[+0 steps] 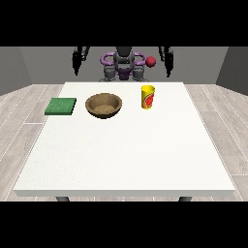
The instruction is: Pick the cup and pour the ball into the bowl, then pick the bowl and place it on the pad
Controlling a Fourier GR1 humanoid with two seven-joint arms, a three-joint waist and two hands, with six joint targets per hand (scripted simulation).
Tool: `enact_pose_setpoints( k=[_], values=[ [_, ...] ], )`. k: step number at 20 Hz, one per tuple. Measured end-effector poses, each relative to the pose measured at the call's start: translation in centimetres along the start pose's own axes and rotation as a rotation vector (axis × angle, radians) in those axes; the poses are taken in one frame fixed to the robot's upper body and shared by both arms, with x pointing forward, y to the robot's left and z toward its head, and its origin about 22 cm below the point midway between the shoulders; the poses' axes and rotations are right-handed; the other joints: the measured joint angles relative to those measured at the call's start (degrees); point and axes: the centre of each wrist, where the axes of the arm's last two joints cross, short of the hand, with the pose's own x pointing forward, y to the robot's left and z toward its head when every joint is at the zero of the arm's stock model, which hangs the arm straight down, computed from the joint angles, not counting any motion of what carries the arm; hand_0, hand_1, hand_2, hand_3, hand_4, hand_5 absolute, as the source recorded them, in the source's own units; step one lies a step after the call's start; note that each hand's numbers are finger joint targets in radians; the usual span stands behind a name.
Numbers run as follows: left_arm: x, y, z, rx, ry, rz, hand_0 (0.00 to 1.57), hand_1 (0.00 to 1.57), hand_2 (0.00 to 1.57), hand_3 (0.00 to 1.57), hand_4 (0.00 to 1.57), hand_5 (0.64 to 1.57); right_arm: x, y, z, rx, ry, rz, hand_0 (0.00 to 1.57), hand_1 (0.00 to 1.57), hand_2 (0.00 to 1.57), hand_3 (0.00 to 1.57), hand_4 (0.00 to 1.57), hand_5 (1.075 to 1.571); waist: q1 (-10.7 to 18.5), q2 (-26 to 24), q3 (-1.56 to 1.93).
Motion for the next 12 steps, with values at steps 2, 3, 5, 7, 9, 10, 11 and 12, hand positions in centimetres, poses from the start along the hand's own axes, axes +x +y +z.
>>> enact_pose_setpoints(
  k=[2, 3, 5, 7, 9, 10, 11, 12],
  values=[
    [0.7, 0.2, -0.1, 0.0, -0.009, -0.004, 0.0, 0.0, 0.0, 0.0, 0.0, 1.557, 0.7, -0.4, -0.1, 0.0, -0.009, 0.011, 0.0, 0.0, 0.0, 0.0, 0.0, 1.569, -0.04, -3.68, 0.04],
    [1.0, 0.3, -0.1, 0.0, -0.013, -0.006, 0.0, 0.0, 0.0, 0.0, 0.0, 1.557, 1.0, -0.5, -0.1, -0.001, -0.012, 0.017, 0.0, 0.0, 0.0, 0.0, 0.0, 1.569, -0.09, -5.47, 0.04],
    [1.7, 0.6, -0.2, -0.001, -0.016, -0.012, 0.0, 0.0, 0.0, 0.0, 0.0, 1.557, 1.7, -0.9, -0.1, -0.001, -0.014, 0.026, 0.0, 0.0, 0.0, 0.0, 0.0, 1.569, -0.19, -8.84, 0.09],
    [2.6, 0.8, -0.5, 0.014, -0.026, 0.026, 0.0, 0.0, 0.0, 0.0, 0.0, 1.558, 2.2, -1.9, -0.1, 0.008, -0.011, 0.007, 0.0, 0.0, 0.0, 0.0, 0.0, 1.569, -0.59, -10.8, 0.15],
    [3.8, 1.2, -1.0, 0.042, -0.04, 0.086, 0.0, 0.0, 0.0, 0.0, 0.0, 1.558, 2.4, -4.0, 0.2, 0.019, 0.0, -0.031, 0.0, 0.0, 0.0, 0.0, 0.0, 1.569, -1.26, -11.1, 0.25],
    [4.4, 1.6, -1.2, 0.047, -0.043, 0.107, 0.0, 0.0, 0.0, 0.0, 0.0, 1.554, 2.7, -4.8, 0.2, 0.022, 0.005, -0.043, 0.0, 0.0, 0.0, 0.0, 0.0, 1.57, -1.29, -11.15, 0.29],
    [4.9, 2.0, -1.3, 0.051, -0.059, 0.12, 0.0, 0.0, 0.0, 0.0, 0.0, 1.552, 2.9, -5.4, 0.2, 0.021, -0.009, -0.053, 0.0, 0.0, 0.0, 0.0, 0.0, 1.57, -1.21, -10.26, 0.32],
    [5.1, 2.7, -1.4, 0.062, -0.073, 0.131, 0.0, 0.0, 0.0, 0.0, 0.0, 1.548, 3.1, -6.3, 0.3, 0.024, -0.02, -0.063, 0.0, 0.0, 0.0, 0.0, 0.0, 1.571, -1.45, -9.54, 0.33]
  ],
)
